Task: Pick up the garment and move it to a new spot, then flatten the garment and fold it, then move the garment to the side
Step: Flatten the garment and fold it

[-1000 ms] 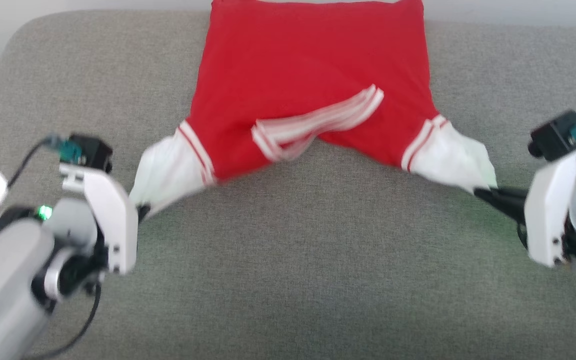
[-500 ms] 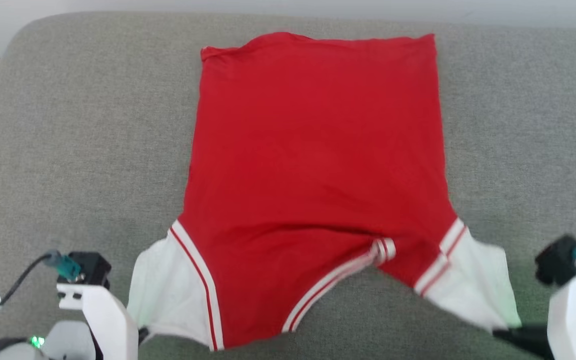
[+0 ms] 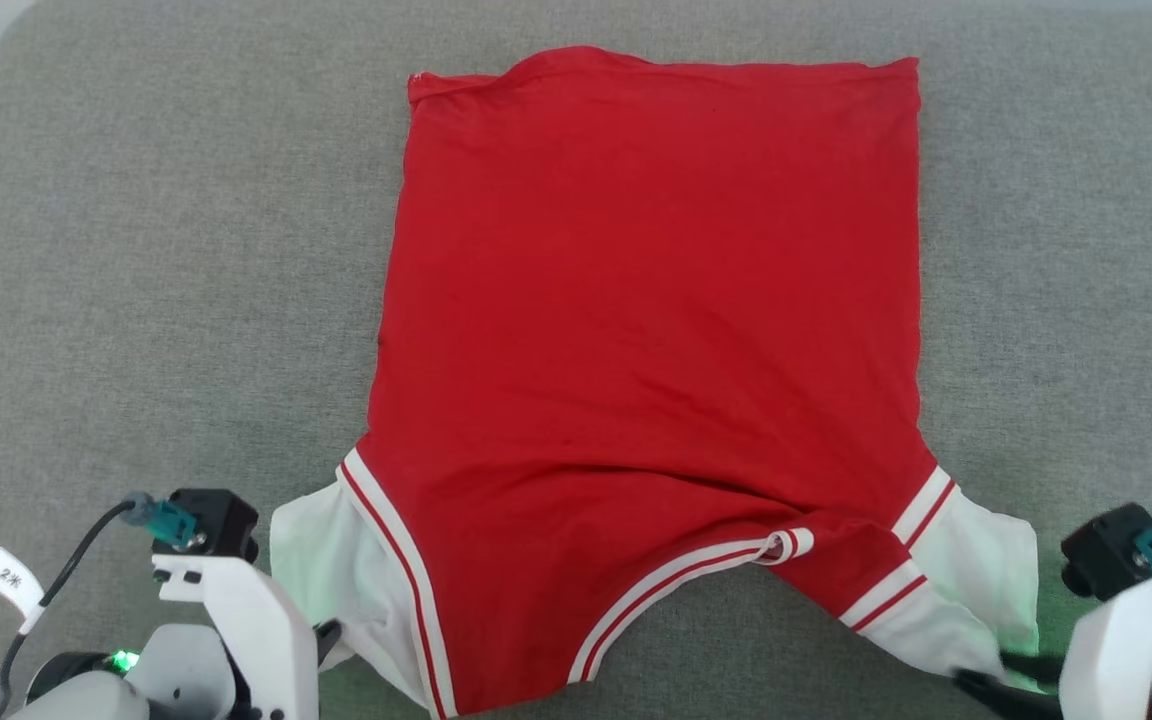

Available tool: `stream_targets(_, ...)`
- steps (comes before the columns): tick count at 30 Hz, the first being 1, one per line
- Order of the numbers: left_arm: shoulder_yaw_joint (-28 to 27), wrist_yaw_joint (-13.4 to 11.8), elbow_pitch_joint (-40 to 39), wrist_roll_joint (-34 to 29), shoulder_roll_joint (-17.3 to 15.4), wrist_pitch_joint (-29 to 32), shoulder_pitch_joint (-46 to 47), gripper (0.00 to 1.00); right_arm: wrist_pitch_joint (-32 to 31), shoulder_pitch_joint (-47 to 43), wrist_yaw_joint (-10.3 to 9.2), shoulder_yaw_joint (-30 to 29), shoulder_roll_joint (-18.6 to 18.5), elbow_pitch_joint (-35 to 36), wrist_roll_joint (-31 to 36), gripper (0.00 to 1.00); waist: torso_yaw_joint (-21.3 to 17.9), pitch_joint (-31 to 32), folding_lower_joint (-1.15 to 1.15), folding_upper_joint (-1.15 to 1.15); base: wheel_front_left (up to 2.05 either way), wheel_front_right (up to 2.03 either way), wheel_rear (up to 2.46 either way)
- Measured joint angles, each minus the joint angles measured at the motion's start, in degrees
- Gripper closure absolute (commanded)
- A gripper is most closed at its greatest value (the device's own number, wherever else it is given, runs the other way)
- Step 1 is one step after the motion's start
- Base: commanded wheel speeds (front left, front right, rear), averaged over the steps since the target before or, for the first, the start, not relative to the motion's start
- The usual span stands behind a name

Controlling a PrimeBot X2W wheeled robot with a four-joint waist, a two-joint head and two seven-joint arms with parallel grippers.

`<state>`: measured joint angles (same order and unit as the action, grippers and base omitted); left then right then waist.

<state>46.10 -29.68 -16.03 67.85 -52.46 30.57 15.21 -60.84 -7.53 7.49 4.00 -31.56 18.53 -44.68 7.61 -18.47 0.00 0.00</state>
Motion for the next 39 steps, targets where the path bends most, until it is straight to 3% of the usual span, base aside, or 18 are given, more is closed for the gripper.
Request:
stream_targets(7, -0.1, 1.2, 0.8, -1.2, 2.2, -2.2, 1.6, 1.0, 2.0, 3.5, 0.0, -2.1, 2.6, 4.6, 2.6, 0.0, -0.2, -1.5, 0.0, 0.0, 0.0, 0.0, 0.0)
stream_targets(10, -0.2, 1.9, 0.7, -1.8, 3.7, -3.3, 2.7, 1.0, 3.8, 8.0, 0.0, -5.6, 4.4, 7.7, 5.1, 0.0, 0.1, -3.0, 0.0, 0.0, 0.0, 0.0, 0.0)
stream_targets(14, 0.4, 2.7, 0.8, -3.4, 5.3, -3.4, 4.7, 1.0, 6.8, 16.9, 0.0, -7.6, 6.9, 5.9, 9.3, 0.0, 1.0, -4.6, 0.0, 0.0, 0.0, 0.0, 0.0)
stream_targets(18, 1.4, 4.0, 1.6, -4.7, 7.0, -3.3, 7.3, 1.0, 11.3, 28.4, 0.01, -6.6, 7.3, -1.4, 12.4, 0.0, 2.6, -6.0, 0.0, 0.0, 0.0, 0.0, 0.0)
stream_targets(27, 4.0, 7.5, 4.1, -7.3, 12.0, -2.8, 12.3, 1.0, 16.0, 50.8, 0.0, -2.9, 2.8, -27.0, 16.0, 0.0, 8.0, -9.0, 0.0, 0.0, 0.0, 0.0, 0.0)
stream_targets(34, 5.8, 10.4, 6.5, -8.2, 15.9, -2.9, 15.2, 1.0, 13.1, 62.7, 0.0, -0.2, 1.6, -45.0, 17.8, 0.0, 12.7, -11.1, 0.0, 0.0, 0.0, 0.0, 0.0)
stream_targets(39, 6.5, 11.7, 8.2, -8.4, 17.9, -2.9, 16.3, 1.0, 9.3, 67.0, 0.01, 0.8, 1.0, -52.6, 19.6, 0.0, 15.2, -12.0, 0.0, 0.0, 0.0, 0.0, 0.0)
